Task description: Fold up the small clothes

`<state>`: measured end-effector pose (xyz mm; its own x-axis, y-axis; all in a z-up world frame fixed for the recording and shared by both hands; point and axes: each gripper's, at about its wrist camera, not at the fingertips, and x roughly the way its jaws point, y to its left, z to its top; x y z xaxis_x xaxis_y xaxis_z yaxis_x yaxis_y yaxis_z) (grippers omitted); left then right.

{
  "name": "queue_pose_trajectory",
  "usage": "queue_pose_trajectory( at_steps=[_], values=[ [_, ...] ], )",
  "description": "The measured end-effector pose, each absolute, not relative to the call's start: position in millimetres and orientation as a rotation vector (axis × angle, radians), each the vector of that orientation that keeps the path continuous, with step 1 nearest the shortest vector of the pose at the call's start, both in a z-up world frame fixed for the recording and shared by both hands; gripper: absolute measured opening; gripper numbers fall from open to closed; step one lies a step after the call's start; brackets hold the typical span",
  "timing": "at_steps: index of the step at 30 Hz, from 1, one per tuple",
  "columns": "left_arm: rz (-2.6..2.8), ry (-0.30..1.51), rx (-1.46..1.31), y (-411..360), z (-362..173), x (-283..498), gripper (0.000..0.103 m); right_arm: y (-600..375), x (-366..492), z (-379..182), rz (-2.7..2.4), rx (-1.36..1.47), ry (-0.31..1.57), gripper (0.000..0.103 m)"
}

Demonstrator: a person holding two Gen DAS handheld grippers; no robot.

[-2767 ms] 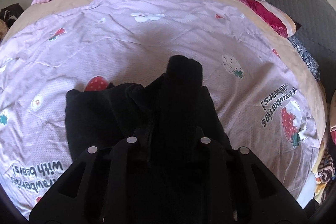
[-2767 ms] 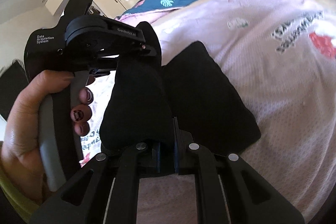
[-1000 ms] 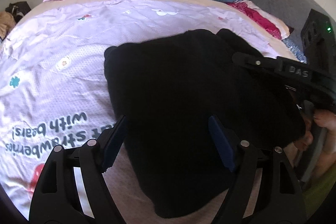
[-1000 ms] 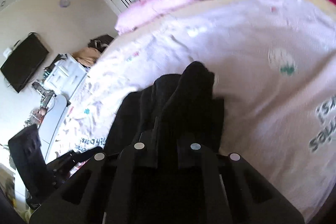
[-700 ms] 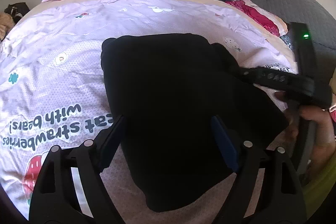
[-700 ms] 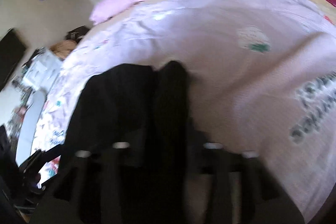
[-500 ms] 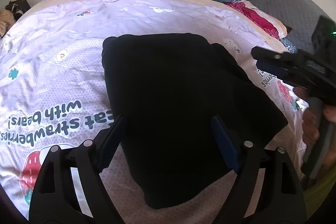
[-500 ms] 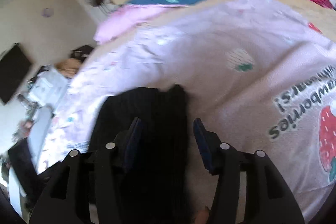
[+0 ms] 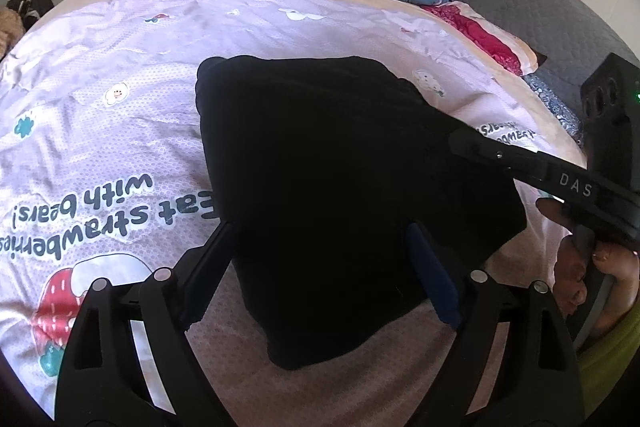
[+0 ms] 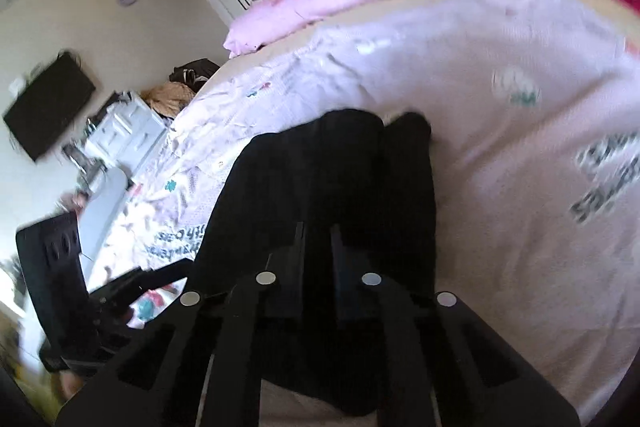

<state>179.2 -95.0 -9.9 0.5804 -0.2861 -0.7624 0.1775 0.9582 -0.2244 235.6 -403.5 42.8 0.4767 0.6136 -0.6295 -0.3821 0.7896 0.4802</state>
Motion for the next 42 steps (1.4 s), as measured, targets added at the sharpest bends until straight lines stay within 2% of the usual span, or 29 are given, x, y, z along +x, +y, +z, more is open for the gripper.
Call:
queue_pose_trajectory(
  at_steps=[4,12,15,17,20,21,22,24,25,31,42],
  values=[
    [-0.285,0.926,-0.128,-96,-13,177,0.081,-407,229,27,0.523,0.18,0.907,0.009],
    [-0.279,0.944,-0.14,-96,-18,174,0.081,-413,222,9,0.477,0.205,0.914,0.026],
    [-0.278,0.948,-0.147,-94,-18,171,0.081,-418,213,13,0.462,0.219,0.89,0.036],
    [-0.275,0.945,-0.148,-92,-17,166,0.081,-422,203,20,0.432,0.213,0.869,0.056],
    [-0.27,0.934,-0.145,-88,-13,158,0.082,-426,184,30,0.39,0.184,0.823,0.064],
    [-0.266,0.929,-0.144,-87,-10,154,0.085,-427,175,35,0.369,0.168,0.803,0.069],
    [-0.262,0.924,-0.145,-86,-8,152,0.089,-428,167,38,0.354,0.157,0.782,0.078],
    [-0.264,0.909,-0.145,-83,-3,143,0.091,-429,150,47,0.337,0.141,0.73,0.087],
    [-0.262,0.904,-0.142,-83,-2,140,0.094,-430,143,50,0.328,0.136,0.713,0.095],
    [-0.247,0.852,-0.118,-77,10,110,0.094,-430,103,76,0.323,0.122,0.595,0.099],
    [-0.219,0.798,-0.102,-63,-1,50,0.094,-405,48,66,0.31,0.029,0.615,0.099]
  ],
)
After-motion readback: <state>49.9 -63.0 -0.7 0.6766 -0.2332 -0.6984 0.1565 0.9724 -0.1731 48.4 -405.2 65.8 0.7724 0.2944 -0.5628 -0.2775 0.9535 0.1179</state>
